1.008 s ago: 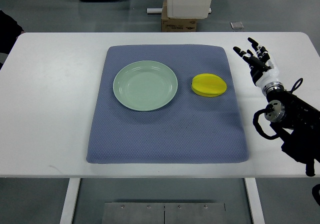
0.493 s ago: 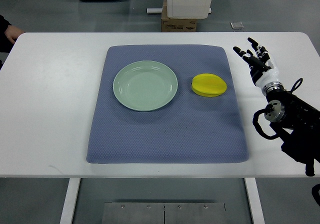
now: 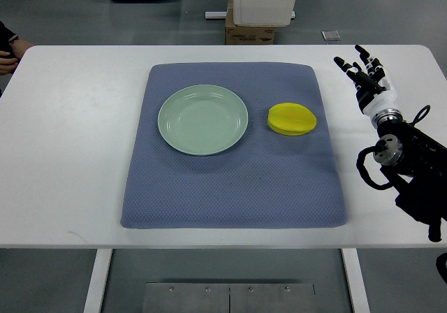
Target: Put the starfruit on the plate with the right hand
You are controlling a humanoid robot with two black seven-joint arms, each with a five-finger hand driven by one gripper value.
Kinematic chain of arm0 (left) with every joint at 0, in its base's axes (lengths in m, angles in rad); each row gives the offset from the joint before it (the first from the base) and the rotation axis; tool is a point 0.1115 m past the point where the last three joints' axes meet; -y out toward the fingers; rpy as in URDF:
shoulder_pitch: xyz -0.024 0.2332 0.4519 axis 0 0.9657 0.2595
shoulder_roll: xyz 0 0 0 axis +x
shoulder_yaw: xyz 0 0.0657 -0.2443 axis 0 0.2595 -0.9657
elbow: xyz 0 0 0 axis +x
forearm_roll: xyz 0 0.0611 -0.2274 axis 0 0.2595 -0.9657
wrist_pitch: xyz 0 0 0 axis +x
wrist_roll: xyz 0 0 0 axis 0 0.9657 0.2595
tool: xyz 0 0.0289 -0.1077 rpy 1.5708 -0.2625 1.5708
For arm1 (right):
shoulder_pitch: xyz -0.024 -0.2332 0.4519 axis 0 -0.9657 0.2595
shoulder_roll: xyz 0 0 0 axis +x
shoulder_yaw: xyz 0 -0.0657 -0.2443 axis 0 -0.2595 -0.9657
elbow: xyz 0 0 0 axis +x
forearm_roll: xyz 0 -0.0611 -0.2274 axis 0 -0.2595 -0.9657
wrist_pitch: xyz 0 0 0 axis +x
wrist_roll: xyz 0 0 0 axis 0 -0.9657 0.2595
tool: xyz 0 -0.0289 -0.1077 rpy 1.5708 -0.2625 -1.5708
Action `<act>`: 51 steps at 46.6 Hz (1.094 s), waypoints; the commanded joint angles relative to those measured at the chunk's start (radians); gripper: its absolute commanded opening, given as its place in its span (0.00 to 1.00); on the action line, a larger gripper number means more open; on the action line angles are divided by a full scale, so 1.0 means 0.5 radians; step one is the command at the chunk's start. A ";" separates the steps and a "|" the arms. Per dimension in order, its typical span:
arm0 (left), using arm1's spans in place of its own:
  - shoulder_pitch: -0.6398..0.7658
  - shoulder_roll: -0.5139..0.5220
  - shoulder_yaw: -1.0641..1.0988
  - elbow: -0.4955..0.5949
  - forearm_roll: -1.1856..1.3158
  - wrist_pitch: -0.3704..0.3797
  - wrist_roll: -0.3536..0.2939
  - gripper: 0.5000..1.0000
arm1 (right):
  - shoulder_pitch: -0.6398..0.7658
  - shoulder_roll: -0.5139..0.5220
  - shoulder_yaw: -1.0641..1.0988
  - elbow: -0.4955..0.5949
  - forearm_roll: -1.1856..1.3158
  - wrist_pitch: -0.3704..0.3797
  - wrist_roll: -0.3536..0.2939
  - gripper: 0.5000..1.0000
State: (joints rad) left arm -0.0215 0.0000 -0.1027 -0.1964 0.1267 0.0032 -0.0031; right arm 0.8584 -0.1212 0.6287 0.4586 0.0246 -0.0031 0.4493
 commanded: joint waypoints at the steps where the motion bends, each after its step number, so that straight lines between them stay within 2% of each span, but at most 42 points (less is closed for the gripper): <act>1: 0.000 0.000 0.000 0.000 0.001 0.000 0.000 1.00 | 0.022 0.000 0.000 -0.003 0.000 0.000 0.012 1.00; 27: 0.000 0.000 0.000 0.000 -0.002 0.000 0.000 1.00 | -0.045 -0.006 0.004 0.012 0.003 0.009 0.040 1.00; 36: 0.000 0.000 0.000 0.000 0.001 0.000 0.000 1.00 | -0.045 -0.052 0.004 0.034 0.003 0.150 0.040 1.00; 44: 0.000 0.000 0.000 0.000 -0.002 0.000 0.000 1.00 | -0.048 -0.116 -0.021 0.196 -0.009 0.175 0.037 1.00; 51: 0.000 0.000 0.000 0.000 0.001 0.000 0.000 1.00 | -0.106 -0.279 -0.021 0.515 -0.015 0.147 0.040 1.00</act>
State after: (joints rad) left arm -0.0214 0.0000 -0.1028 -0.1964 0.1268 0.0029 -0.0030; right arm 0.8235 -0.2258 0.6182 0.6431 0.0185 0.0756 0.4682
